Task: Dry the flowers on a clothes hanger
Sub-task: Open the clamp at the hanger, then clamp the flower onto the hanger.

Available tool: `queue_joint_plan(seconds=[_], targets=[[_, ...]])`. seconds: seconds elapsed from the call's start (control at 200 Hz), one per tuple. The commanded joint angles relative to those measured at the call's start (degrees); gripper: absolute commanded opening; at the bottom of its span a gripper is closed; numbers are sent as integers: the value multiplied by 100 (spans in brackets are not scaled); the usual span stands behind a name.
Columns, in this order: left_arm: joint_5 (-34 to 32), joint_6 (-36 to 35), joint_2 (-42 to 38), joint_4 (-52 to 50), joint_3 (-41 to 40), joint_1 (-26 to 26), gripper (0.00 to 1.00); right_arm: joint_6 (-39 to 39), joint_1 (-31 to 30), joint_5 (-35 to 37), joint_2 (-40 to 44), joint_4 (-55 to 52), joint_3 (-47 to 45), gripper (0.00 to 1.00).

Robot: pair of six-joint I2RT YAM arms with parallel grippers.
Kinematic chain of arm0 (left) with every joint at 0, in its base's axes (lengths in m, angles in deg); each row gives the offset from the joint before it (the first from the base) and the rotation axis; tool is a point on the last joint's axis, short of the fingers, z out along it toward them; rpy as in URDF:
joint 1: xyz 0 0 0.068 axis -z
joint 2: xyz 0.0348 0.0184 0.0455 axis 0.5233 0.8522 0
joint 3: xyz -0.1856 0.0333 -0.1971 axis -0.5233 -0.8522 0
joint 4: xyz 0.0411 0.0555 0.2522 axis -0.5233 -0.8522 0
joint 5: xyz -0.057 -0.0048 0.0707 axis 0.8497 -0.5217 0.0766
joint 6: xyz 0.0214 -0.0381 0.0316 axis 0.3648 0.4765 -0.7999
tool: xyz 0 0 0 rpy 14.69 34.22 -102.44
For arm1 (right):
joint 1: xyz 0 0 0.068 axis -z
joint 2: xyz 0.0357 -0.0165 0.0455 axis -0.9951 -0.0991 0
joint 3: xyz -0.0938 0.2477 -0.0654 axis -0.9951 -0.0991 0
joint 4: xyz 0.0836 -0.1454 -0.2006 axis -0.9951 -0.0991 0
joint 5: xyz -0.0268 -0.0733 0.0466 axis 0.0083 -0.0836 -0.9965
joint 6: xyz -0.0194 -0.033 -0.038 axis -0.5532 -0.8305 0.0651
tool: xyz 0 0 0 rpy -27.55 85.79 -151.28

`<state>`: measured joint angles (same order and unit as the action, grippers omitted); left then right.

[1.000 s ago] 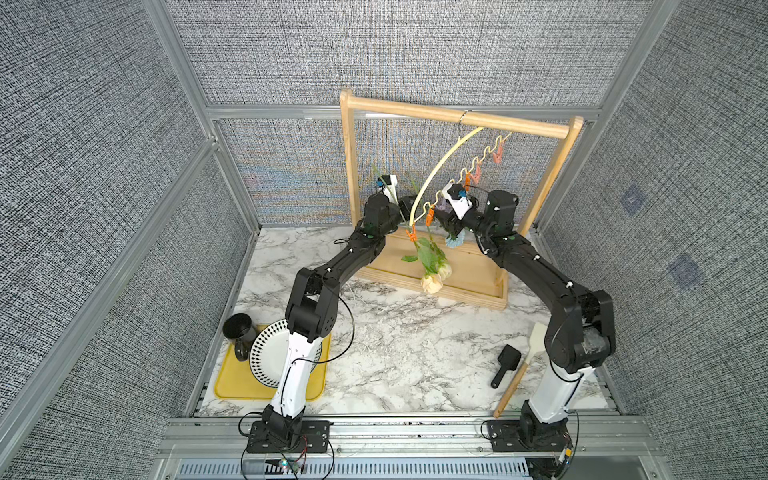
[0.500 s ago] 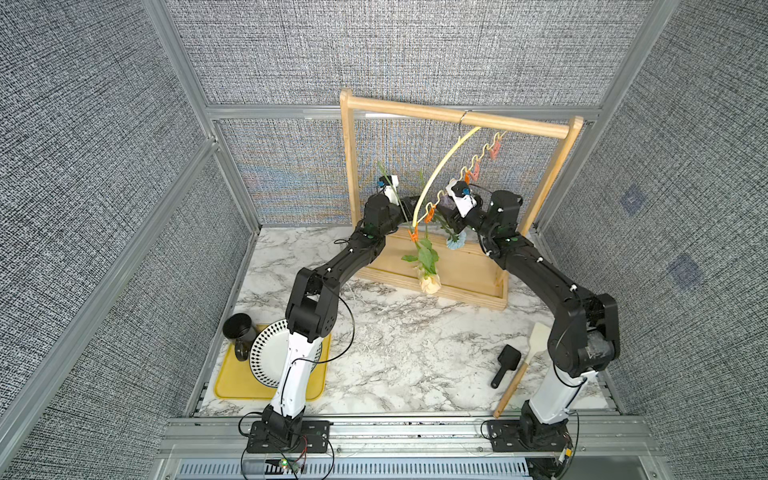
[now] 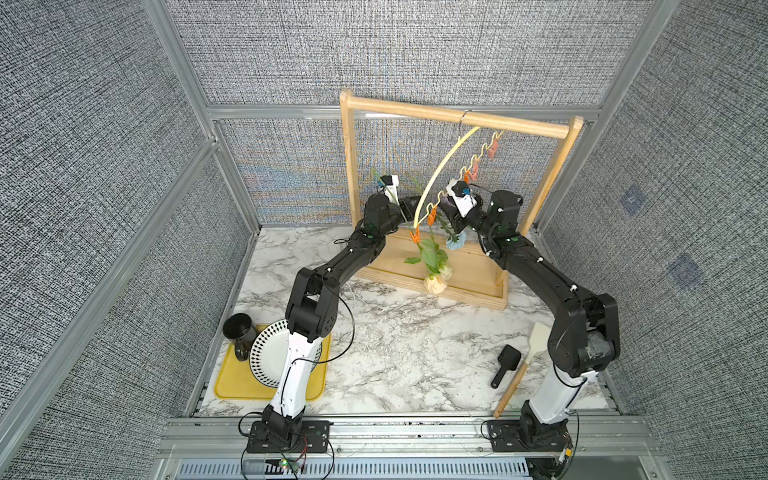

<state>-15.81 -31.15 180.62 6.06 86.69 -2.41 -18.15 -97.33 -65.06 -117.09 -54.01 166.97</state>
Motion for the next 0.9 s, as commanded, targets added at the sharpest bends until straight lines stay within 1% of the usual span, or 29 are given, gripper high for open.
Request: queue_joint_plan(seconds=[0.0,0.145,0.25,0.43,0.571,0.766,0.891], targets=[[165,87,-36,132,136,14,2,-83,36,-178,83,-74,81,30],[401,229,-30,210,197,23,2,119,209,-982,82,-54,138,27],[468,295,-33,138,188,46,2,157,252,-1207,55,-70,199,26],[501,443,-14,42,184,48,2,129,259,-1366,-5,-185,301,25],[699,503,58,17,285,73,2,118,273,-1452,-36,-255,354,24],[884,576,67,-42,329,87,2,50,273,-1392,-46,-332,378,21],[1041,577,71,-300,446,86,2,10,282,-1384,-60,-387,416,19]])
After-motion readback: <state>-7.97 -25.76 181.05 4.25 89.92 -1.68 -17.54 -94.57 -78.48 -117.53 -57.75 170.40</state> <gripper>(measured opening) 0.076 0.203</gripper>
